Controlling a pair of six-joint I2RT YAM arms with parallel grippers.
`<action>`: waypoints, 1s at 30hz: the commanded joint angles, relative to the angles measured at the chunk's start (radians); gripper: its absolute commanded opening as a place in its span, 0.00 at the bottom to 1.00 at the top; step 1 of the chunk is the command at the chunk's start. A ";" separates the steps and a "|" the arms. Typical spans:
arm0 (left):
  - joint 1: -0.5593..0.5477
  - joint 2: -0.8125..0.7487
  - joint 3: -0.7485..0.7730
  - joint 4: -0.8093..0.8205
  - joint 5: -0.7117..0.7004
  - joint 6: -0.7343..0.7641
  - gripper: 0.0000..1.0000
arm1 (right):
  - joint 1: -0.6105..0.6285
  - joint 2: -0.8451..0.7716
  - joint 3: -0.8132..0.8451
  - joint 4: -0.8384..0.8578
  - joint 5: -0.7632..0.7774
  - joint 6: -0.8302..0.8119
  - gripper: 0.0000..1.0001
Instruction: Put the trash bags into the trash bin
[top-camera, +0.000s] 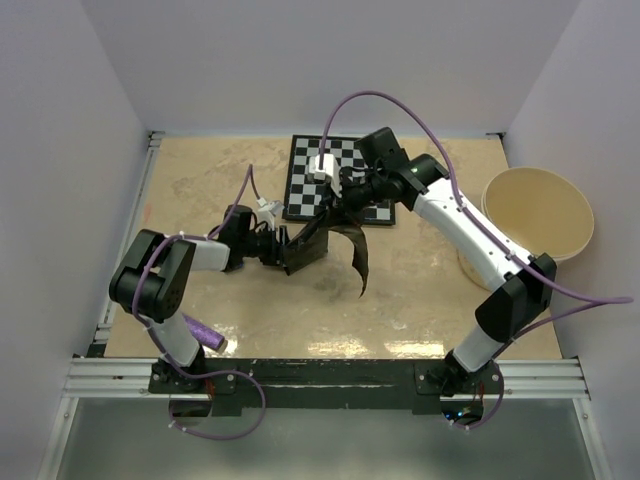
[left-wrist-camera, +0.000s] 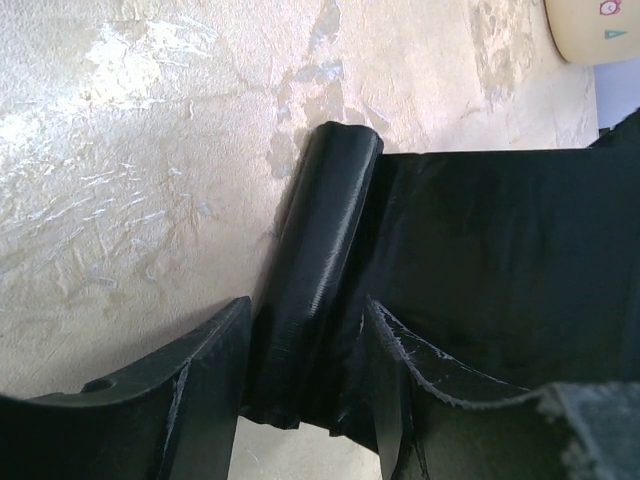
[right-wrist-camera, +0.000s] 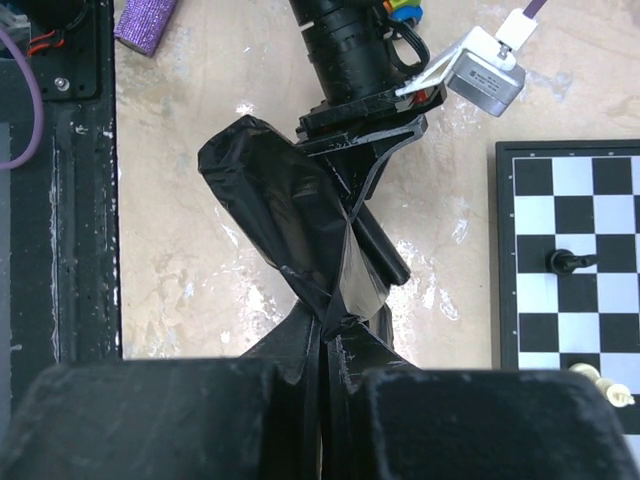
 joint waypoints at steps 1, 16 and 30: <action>-0.014 0.027 0.007 -0.069 -0.051 0.061 0.54 | -0.010 -0.065 -0.014 -0.006 0.022 -0.021 0.00; -0.178 0.020 0.068 -0.230 -0.203 0.236 0.49 | -0.036 -0.185 -0.229 -0.084 0.144 -0.099 0.00; -0.251 0.135 0.210 -0.477 -0.275 0.320 0.32 | -0.047 -0.320 -0.388 -0.189 0.336 -0.232 0.09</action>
